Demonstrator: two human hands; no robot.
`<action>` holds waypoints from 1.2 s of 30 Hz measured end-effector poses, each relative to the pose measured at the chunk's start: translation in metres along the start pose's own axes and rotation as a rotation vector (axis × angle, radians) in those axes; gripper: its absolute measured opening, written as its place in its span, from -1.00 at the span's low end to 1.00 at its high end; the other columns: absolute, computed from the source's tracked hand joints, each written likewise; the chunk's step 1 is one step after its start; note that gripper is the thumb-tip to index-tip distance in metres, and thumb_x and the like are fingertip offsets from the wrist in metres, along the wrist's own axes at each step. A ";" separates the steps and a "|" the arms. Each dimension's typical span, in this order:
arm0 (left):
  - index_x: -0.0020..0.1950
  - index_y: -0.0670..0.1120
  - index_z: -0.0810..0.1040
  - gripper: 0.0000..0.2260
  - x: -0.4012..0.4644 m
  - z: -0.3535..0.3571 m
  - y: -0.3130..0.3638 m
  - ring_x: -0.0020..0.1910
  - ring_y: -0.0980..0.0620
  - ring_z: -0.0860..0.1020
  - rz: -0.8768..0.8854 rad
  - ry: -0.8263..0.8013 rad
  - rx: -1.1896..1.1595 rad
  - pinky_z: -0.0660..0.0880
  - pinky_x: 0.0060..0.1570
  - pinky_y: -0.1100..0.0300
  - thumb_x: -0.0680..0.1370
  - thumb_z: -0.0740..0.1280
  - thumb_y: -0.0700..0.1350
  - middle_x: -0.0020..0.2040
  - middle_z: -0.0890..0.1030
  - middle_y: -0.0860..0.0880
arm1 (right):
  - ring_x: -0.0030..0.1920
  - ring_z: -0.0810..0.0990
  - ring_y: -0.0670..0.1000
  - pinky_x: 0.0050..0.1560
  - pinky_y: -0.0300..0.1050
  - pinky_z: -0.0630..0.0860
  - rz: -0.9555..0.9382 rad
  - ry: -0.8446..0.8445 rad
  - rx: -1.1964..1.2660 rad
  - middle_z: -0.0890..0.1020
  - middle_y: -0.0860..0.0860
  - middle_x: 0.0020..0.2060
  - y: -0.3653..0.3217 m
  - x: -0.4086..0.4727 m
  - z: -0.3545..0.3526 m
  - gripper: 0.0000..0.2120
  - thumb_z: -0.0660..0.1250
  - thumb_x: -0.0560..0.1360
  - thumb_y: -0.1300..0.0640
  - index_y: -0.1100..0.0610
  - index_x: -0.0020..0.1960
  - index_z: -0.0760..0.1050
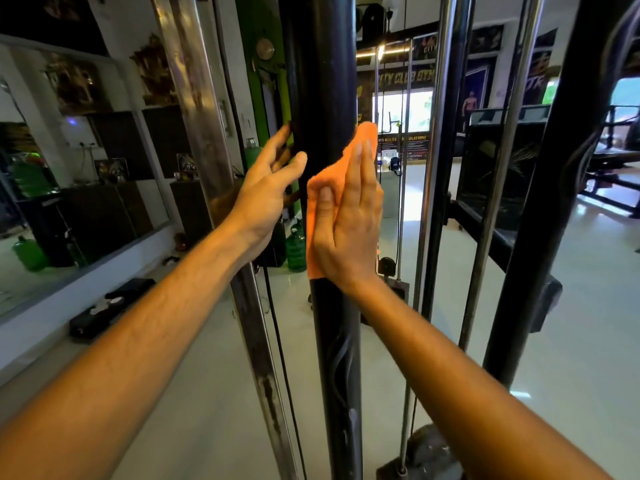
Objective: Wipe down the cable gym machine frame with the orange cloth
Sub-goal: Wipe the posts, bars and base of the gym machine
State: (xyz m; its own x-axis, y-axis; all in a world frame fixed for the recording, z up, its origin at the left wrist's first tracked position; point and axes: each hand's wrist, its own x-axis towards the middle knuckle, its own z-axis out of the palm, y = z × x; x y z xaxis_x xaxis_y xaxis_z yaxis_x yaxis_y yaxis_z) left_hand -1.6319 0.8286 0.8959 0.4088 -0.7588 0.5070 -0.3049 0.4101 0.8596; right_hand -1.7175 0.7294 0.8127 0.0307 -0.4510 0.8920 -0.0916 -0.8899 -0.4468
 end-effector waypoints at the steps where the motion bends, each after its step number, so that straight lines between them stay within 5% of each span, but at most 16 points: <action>1: 0.69 0.17 0.28 -0.47 0.000 0.000 -0.001 0.52 0.16 0.46 -0.002 -0.003 -0.001 0.38 0.57 -0.12 0.73 0.33 -0.06 0.54 0.51 0.15 | 0.64 0.06 -0.19 0.60 -0.23 0.04 -0.016 0.011 0.000 0.06 0.09 0.75 -0.002 0.008 0.000 -0.31 0.11 0.76 -0.10 0.18 0.77 -0.01; 5: 0.71 0.10 0.26 -0.45 -0.007 0.002 -0.010 0.52 0.18 0.46 0.005 -0.003 0.002 0.37 0.59 -0.08 0.74 0.32 -0.11 0.55 0.51 0.11 | 0.71 0.12 0.02 0.64 0.14 0.26 -0.029 -0.032 -0.016 0.00 0.09 0.76 0.017 -0.040 0.001 -0.32 0.13 0.76 -0.08 0.20 0.75 0.01; 9: 0.71 0.11 0.25 -0.42 -0.016 0.006 -0.024 0.54 0.16 0.44 -0.019 -0.007 0.005 0.34 0.61 -0.08 0.71 0.36 -0.06 0.56 0.50 0.11 | 0.74 0.05 0.11 0.65 0.25 0.22 0.014 -0.136 -0.081 -0.06 0.09 0.77 0.048 -0.123 -0.001 -0.26 0.22 0.74 -0.01 0.12 0.76 -0.10; 19: 0.68 0.12 0.31 -0.49 -0.015 0.006 -0.037 0.53 0.11 0.46 -0.037 0.004 -0.009 0.38 0.58 -0.08 0.74 0.32 -0.01 0.54 0.52 0.10 | 0.65 0.27 0.11 0.60 0.11 0.29 -0.029 -0.029 -0.016 0.09 0.17 0.74 0.011 -0.025 -0.003 -0.31 0.16 0.76 -0.05 0.28 0.74 0.04; 28: 0.68 0.14 0.32 -0.48 -0.037 0.009 -0.069 0.55 0.11 0.43 -0.071 -0.002 -0.001 0.31 0.61 -0.16 0.71 0.34 0.03 0.54 0.51 0.13 | 0.72 -0.04 -0.09 0.63 -0.22 -0.14 0.174 -0.275 -0.064 -0.16 0.00 0.77 0.057 -0.170 -0.013 -0.25 0.16 0.77 -0.08 0.04 0.77 -0.22; 32: 0.67 0.15 0.34 -0.47 -0.039 0.012 -0.076 0.55 0.11 0.44 -0.082 0.004 -0.030 0.29 0.61 -0.17 0.70 0.35 0.08 0.53 0.52 0.14 | 0.67 0.02 -0.17 0.60 -0.19 -0.01 0.169 -0.187 0.001 -0.07 0.05 0.77 0.040 -0.110 -0.007 -0.27 0.13 0.76 -0.07 0.12 0.77 -0.15; 36: 0.66 0.09 0.36 -0.46 -0.040 0.019 -0.083 0.55 0.13 0.43 -0.065 0.059 -0.083 0.29 0.62 -0.11 0.68 0.36 0.08 0.53 0.52 0.13 | 0.69 0.19 0.05 0.62 -0.02 0.18 0.110 -0.129 0.038 0.00 0.11 0.76 0.035 -0.082 -0.004 -0.30 0.16 0.76 -0.02 0.19 0.77 -0.06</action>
State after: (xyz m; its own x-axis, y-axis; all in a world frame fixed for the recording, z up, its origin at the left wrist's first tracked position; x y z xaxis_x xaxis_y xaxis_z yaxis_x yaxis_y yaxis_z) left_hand -1.6390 0.8156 0.8027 0.4760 -0.7550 0.4511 -0.2052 0.4034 0.8917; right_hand -1.7273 0.7356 0.7244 0.1499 -0.5487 0.8225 -0.0637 -0.8355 -0.5458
